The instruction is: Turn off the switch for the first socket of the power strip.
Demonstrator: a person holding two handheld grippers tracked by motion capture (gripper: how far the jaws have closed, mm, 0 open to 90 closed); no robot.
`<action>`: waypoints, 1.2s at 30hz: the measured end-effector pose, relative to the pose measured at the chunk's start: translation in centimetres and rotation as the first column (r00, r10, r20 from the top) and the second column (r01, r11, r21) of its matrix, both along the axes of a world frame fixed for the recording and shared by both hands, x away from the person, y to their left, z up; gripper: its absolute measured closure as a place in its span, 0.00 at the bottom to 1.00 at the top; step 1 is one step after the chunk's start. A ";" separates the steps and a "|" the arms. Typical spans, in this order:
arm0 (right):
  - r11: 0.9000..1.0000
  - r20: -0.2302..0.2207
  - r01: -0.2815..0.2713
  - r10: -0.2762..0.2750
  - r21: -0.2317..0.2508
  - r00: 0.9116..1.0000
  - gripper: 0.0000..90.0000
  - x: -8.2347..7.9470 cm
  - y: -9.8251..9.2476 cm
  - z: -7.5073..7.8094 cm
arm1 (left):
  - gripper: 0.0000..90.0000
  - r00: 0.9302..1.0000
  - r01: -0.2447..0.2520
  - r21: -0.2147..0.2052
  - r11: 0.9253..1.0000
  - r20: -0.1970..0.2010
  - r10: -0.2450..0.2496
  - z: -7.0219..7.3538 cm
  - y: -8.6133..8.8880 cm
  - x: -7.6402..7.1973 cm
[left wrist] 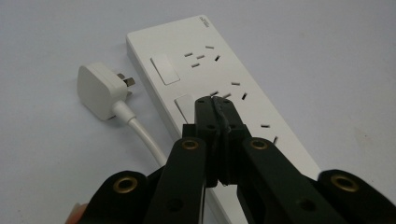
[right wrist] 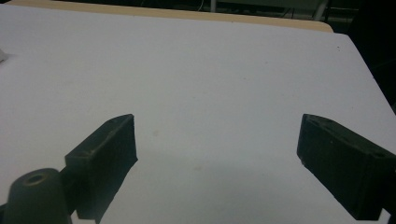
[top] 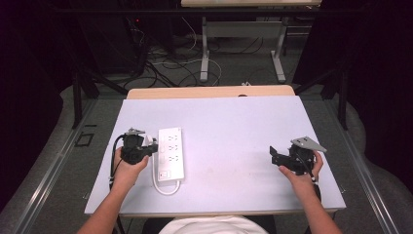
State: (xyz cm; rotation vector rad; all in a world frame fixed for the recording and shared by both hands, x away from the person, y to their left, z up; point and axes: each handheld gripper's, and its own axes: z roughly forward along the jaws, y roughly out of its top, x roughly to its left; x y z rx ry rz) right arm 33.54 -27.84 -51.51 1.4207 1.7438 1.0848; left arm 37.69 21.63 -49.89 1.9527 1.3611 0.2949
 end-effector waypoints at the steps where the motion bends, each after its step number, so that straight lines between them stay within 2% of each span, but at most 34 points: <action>1: 1.000 -0.003 -0.004 0.004 -0.004 1.000 0.13 0.0 0.0 0.0 | 1.00 1.000 0.000 0.002 1.000 -0.009 0.000 0.0 0.0 0.1; 3: 1.000 -0.006 -0.002 0.002 -0.002 1.000 0.13 0.0 0.0 -0.1 | 1.00 1.000 -0.004 -0.010 1.000 -0.026 0.004 -0.2 0.1 0.3; 6: 1.000 -0.015 0.001 -0.001 0.005 1.000 0.13 0.0 -0.1 -0.1 | 1.00 0.999 0.007 -0.007 1.000 -0.036 -0.007 -0.1 0.3 0.4; 10: 1.000 -0.004 0.008 -0.008 0.016 1.000 0.13 -0.1 -0.1 -0.2 | 1.00 0.999 0.004 -0.008 1.000 -0.033 -0.004 -0.2 0.6 0.3; 13: 1.000 -0.023 0.000 0.000 0.013 1.000 0.13 -0.2 -0.2 -0.2 | 1.00 0.999 0.008 -0.006 1.000 -0.037 -0.008 -0.4 0.8 0.3; 15: 1.000 -0.018 -0.006 0.006 0.013 1.000 0.13 -0.2 -0.1 -0.2 | 1.00 0.999 0.008 -0.002 1.000 -0.040 -0.008 -0.7 0.8 0.2; 19: 1.000 -0.009 -0.013 0.013 0.018 1.000 0.13 -0.3 0.1 -0.1 | 1.00 0.999 0.012 0.000 1.000 -0.053 -0.012 -1.0 0.7 0.2; 25: 1.000 -0.021 -0.015 0.015 0.021 1.000 0.13 -0.2 0.1 -0.2 | 1.00 0.998 0.014 -0.002 1.000 -0.061 -0.014 -1.4 0.6 0.3; 26: 1.000 -0.019 -0.016 0.016 0.020 1.000 0.13 -0.2 0.1 -0.2 | 1.00 0.997 0.023 0.002 1.000 -0.076 -0.023 -1.4 0.5 0.3; 31: 1.000 -0.015 -0.019 0.020 0.016 1.000 0.13 -0.2 0.1 -0.3 | 1.00 0.996 0.029 -0.004 1.000 -0.078 -0.030 -1.5 0.3 0.2; 35: 1.000 -0.030 -0.019 0.020 0.020 0.999 0.13 -0.3 0.1 -0.3 | 1.00 0.996 0.036 -0.001 0.999 -0.085 -0.036 -1.7 0.0 0.3; 36: 0.999 -0.018 -0.024 0.024 0.025 1.000 0.11 -0.2 0.1 -0.3 | 1.00 0.995 0.039 0.004 0.999 -0.088 -0.038 -1.7 -0.1 0.3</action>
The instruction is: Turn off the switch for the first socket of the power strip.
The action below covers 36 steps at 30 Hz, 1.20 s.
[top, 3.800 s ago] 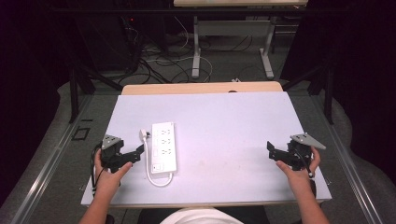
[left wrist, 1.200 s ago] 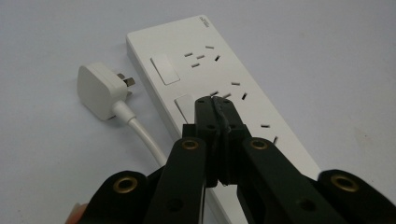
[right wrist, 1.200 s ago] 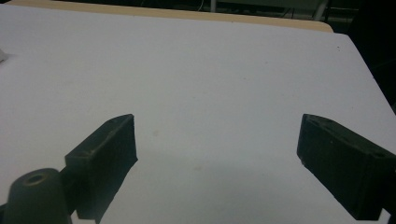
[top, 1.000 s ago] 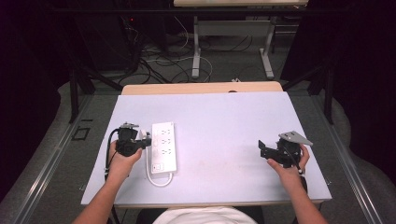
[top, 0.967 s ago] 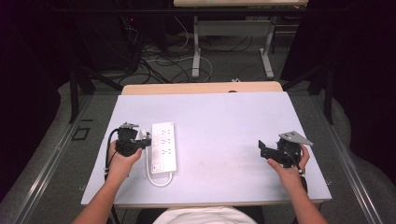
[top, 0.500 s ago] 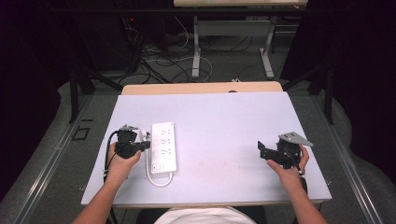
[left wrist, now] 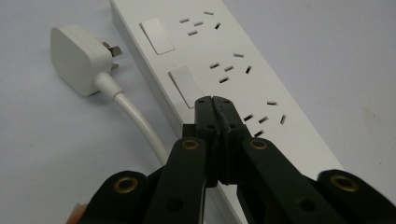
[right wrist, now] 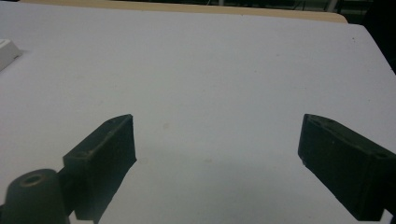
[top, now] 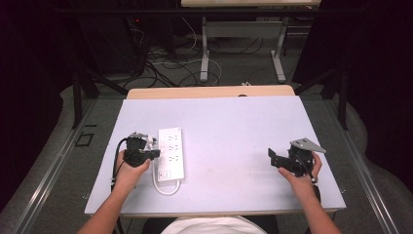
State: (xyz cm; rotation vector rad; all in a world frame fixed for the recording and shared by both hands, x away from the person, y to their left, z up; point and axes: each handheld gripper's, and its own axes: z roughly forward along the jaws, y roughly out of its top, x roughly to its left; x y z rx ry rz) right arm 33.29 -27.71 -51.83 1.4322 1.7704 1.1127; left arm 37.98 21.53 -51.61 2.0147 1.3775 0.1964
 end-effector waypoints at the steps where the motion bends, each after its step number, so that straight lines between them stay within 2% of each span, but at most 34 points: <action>1: 1.000 0.000 -0.001 0.001 0.001 1.000 0.10 0.0 0.0 0.0 | 1.00 1.000 0.004 -0.001 1.000 -0.003 -0.004 -0.1 -0.1 0.0; 9: 1.000 -0.013 -0.008 0.008 0.010 1.000 0.06 0.2 0.1 -0.2 | 1.00 1.000 0.006 0.002 1.000 -0.003 -0.006 -0.3 -0.3 0.1; 12: 1.000 -0.024 -0.016 0.016 0.013 1.000 0.00 0.3 0.0 -0.3 | 1.00 1.000 0.003 0.001 1.000 -0.011 -0.003 -0.4 -0.4 0.2; 30: 1.000 -0.044 -0.015 0.016 0.018 0.999 0.00 0.6 0.2 -0.6 | 1.00 1.000 -0.002 0.014 1.000 -0.012 0.002 -0.9 -0.8 0.4; 31: 1.000 -0.055 -0.012 0.013 0.016 0.998 0.00 0.5 0.2 -0.6 | 1.00 1.000 -0.001 0.017 1.000 -0.009 0.001 -0.9 -0.8 0.4; 34: 1.000 -0.047 -0.016 0.017 0.020 0.999 0.00 0.6 0.1 -0.6 | 1.00 1.000 0.000 0.018 1.000 -0.008 0.000 -0.9 -0.8 0.4; 36: 1.000 -0.048 -0.016 0.017 0.022 0.999 0.00 0.6 0.1 -0.6 | 1.00 1.000 -0.012 0.021 1.000 0.007 0.012 -1.0 -0.9 0.4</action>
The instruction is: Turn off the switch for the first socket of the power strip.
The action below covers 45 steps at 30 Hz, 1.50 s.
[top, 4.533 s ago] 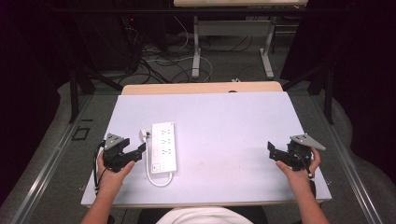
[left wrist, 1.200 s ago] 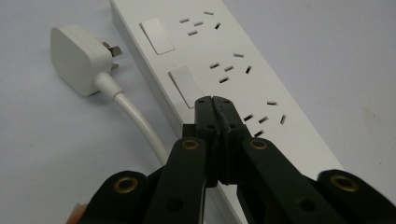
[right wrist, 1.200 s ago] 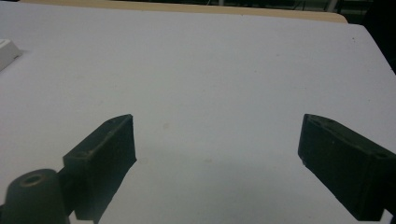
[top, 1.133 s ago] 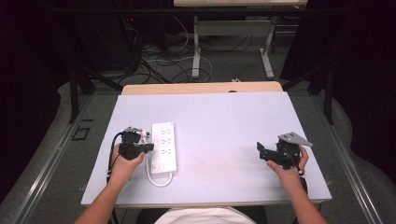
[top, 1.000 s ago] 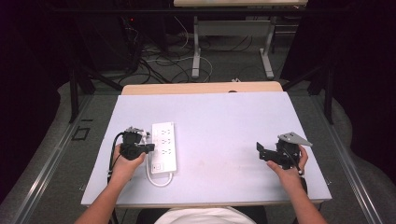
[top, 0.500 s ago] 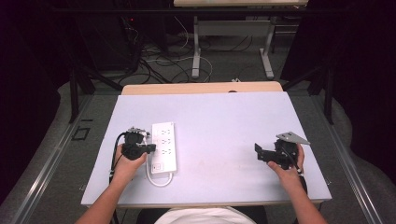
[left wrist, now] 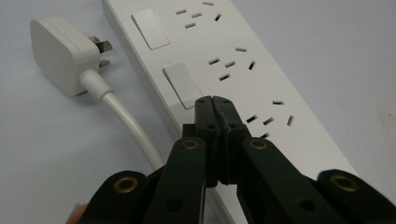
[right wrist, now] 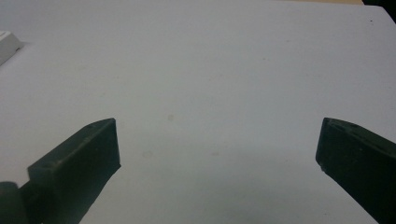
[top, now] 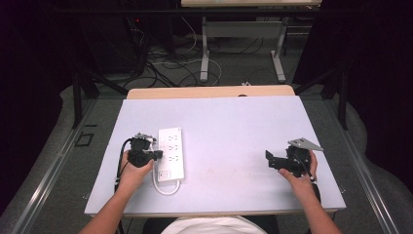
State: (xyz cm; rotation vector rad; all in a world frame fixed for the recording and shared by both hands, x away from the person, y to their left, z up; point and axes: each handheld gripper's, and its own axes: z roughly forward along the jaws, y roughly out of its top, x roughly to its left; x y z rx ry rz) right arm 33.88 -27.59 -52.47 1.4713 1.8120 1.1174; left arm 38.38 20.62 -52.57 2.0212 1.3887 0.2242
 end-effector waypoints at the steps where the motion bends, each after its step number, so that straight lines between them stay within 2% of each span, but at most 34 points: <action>1: 1.000 0.002 0.004 -0.004 0.000 1.000 0.00 0.0 0.0 0.0 | 1.00 1.000 0.005 0.004 1.000 -0.003 -0.005 0.0 0.0 0.0; 7: 1.000 -0.011 0.006 -0.006 0.005 1.000 0.00 0.0 -0.2 0.0 | 1.00 1.000 0.001 0.007 1.000 0.002 -0.001 0.0 0.0 -0.1; 13: 1.000 0.002 0.009 -0.009 0.012 1.000 0.00 0.1 -0.3 -0.1 | 1.00 1.000 0.001 0.007 1.000 0.002 -0.001 0.0 0.0 -0.1; 26: 1.000 -0.006 0.005 -0.005 0.024 1.000 0.00 0.0 -0.3 0.0 | 1.00 1.000 0.000 0.026 1.000 0.007 0.000 -0.2 -0.2 0.0; 35: 1.000 -0.004 0.001 -0.001 0.015 1.000 0.00 0.0 -0.5 -0.1 | 1.00 1.000 -0.003 0.012 1.000 0.001 0.003 -0.3 -0.1 0.1; 41: 0.999 -0.008 0.011 -0.011 0.035 1.000 0.00 0.1 -0.5 -0.1 | 1.00 1.000 -0.013 -0.005 1.000 -0.007 0.013 -0.3 -0.1 0.2; 45: 0.999 -0.010 0.015 -0.015 0.028 1.000 0.00 0.3 -0.8 -0.3 | 1.00 1.000 -0.016 0.003 1.000 -0.006 0.016 -0.3 0.1 0.3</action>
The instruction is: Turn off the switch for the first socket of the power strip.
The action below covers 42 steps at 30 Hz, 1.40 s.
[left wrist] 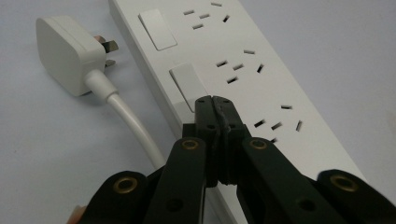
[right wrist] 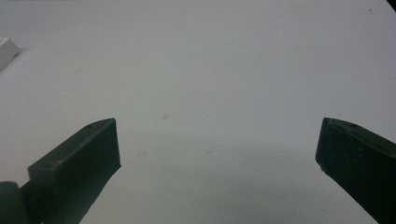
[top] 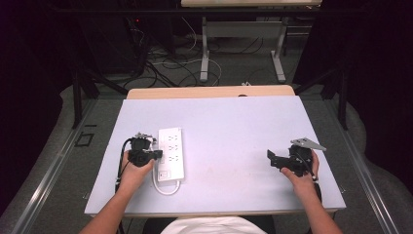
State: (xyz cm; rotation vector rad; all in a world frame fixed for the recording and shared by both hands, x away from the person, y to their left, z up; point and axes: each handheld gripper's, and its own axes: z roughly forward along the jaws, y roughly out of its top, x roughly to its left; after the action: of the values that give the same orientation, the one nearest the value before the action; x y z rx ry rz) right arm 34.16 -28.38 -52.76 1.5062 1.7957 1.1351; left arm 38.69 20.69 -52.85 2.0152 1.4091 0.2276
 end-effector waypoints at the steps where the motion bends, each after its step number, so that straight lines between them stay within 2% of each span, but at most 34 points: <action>1: 1.000 -0.006 0.005 -0.005 0.007 1.000 0.00 0.0 0.0 0.0 | 1.00 1.000 -0.002 -0.003 1.000 0.002 0.002 0.0 0.0 0.0; 7: 1.000 -0.001 0.005 -0.005 0.017 1.000 0.00 -0.3 0.0 0.2 | 1.00 1.000 -0.007 0.007 1.000 0.012 0.007 0.0 -0.1 -0.2; 13: 1.000 -0.001 0.000 0.000 0.017 1.000 0.00 -0.3 0.0 0.2 | 1.00 1.000 -0.004 0.002 1.000 0.013 0.004 0.0 -0.1 -0.2; 17: 0.999 -0.010 0.004 -0.004 0.031 1.000 0.00 -0.3 -0.2 0.2 | 1.00 1.000 -0.007 -0.005 1.000 0.027 0.007 0.2 0.0 -0.4; 21: 1.000 0.001 0.009 -0.009 0.028 1.000 0.00 -0.3 -0.2 0.2 | 1.00 0.999 -0.010 -0.012 1.000 0.038 0.010 0.5 0.3 -0.7; 22: 0.999 -0.013 0.007 -0.007 0.032 1.000 0.00 -0.4 -0.2 0.3 | 1.00 0.999 -0.016 -0.017 1.000 0.039 0.016 0.6 0.3 -0.7; 29: 0.999 -0.001 0.007 -0.007 0.033 1.000 0.00 -0.4 -0.4 0.3 | 1.00 0.998 -0.007 -0.024 1.000 0.055 0.008 0.9 0.4 -1.0; 31: 1.000 -0.010 0.008 -0.008 0.026 1.000 0.00 -0.5 -0.4 0.4 | 1.00 0.998 -0.002 -0.025 1.000 0.057 0.003 1.0 0.5 -1.2; 32: 0.999 0.008 0.011 -0.011 0.030 1.000 0.00 -0.4 -0.3 0.3 | 1.00 0.998 -0.002 -0.026 1.000 0.059 0.004 1.1 0.6 -1.3; 35: 0.999 -0.001 0.004 -0.004 0.032 1.000 0.00 -0.4 -0.1 0.4 | 1.00 0.998 -0.002 -0.032 0.999 0.066 0.004 1.3 0.9 -1.5; 37: 1.000 0.002 0.000 0.000 0.023 1.000 0.00 -0.4 -0.2 0.3 | 1.00 0.997 -0.006 -0.040 0.999 0.071 0.009 1.4 1.2 -1.6; 42: 0.999 0.000 0.009 -0.009 0.036 1.000 0.00 -0.6 -0.3 0.4 | 1.00 0.996 -0.026 -0.056 0.998 0.083 0.030 1.8 2.1 -1.9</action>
State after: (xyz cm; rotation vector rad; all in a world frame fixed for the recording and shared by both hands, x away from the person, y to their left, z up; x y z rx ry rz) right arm 33.58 -28.70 -52.31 1.5334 1.7760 1.1691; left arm 36.76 22.83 -51.09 1.9201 1.3771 0.2793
